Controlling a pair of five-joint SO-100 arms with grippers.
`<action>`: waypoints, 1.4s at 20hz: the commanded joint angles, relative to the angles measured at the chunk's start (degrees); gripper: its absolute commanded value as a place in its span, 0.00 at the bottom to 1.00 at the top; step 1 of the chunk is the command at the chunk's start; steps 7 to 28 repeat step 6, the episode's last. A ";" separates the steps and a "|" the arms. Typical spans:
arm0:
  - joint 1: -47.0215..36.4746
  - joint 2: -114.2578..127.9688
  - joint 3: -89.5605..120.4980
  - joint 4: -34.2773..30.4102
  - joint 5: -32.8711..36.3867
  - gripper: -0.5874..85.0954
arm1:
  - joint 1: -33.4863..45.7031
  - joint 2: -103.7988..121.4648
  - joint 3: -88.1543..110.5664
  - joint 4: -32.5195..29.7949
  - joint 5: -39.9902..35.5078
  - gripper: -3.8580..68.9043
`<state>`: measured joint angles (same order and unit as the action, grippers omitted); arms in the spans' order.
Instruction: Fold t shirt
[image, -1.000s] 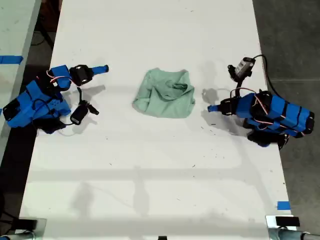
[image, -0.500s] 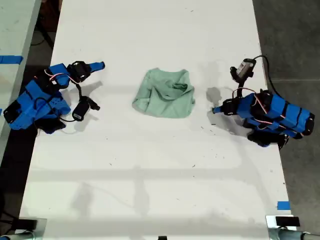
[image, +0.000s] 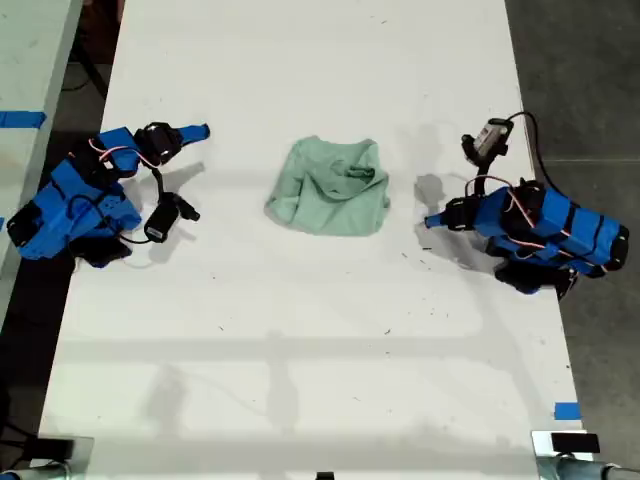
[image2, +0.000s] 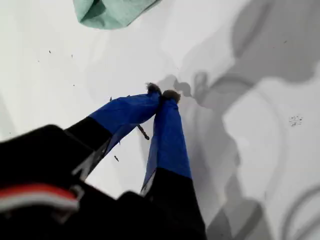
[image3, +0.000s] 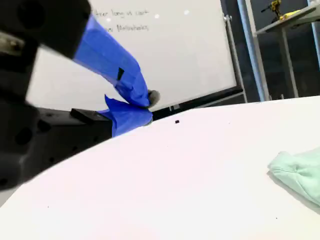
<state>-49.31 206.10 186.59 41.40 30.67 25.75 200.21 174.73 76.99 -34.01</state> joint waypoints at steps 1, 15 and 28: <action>-0.53 0.62 2.46 0.18 -1.32 0.00 | -0.26 0.79 2.81 0.09 0.62 0.07; -0.44 0.62 2.46 -0.09 -2.29 0.00 | 0.62 0.79 3.08 -0.35 -1.05 0.16; -0.44 0.62 2.46 -0.09 -2.29 0.00 | 0.62 0.79 3.08 -0.35 -1.05 0.16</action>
